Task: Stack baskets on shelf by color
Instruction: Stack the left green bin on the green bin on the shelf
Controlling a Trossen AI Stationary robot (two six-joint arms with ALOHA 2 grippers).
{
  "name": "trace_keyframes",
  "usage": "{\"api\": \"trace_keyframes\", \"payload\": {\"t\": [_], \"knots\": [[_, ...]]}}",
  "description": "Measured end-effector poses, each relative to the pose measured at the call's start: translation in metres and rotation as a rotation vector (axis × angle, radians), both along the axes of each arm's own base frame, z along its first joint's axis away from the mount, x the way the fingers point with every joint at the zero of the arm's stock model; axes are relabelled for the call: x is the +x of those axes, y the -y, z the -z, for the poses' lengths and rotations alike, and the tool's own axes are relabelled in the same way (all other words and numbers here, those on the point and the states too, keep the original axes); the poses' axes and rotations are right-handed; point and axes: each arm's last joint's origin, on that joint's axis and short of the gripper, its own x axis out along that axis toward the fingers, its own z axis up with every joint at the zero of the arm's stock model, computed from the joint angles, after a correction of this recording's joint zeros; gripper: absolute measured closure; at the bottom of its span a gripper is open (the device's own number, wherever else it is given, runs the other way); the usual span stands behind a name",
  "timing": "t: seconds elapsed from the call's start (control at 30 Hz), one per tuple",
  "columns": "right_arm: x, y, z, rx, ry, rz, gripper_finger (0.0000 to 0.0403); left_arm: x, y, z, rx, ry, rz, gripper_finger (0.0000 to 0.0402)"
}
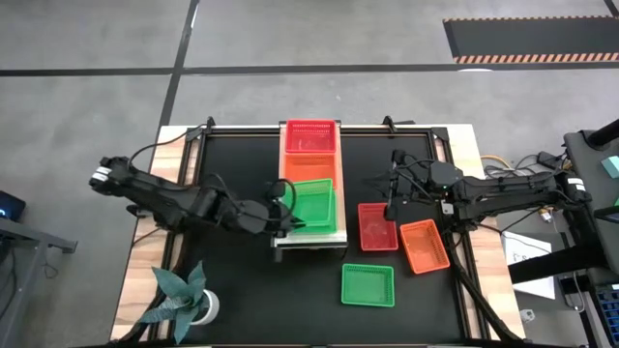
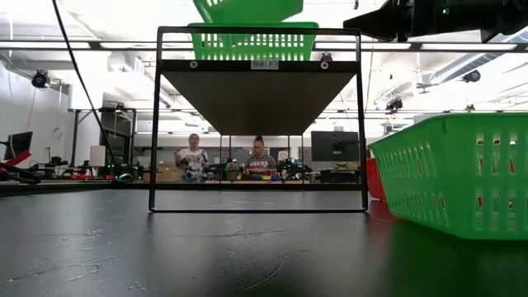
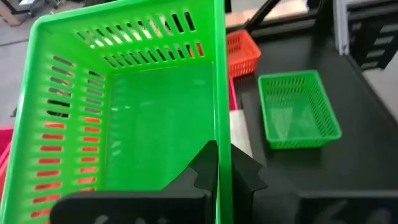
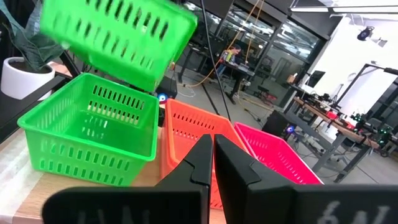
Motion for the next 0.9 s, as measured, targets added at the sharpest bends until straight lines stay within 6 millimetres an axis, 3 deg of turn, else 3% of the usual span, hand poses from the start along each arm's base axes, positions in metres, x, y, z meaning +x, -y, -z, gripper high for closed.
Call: {"api": "trace_keyframes", "payload": {"t": [0.9], "knots": [[0.0, 0.0, 0.002, -0.005, -0.016, 0.002, 0.0394, 0.009, 0.001, 0.024, 0.03, -0.105, -0.013, 0.0402]]}}
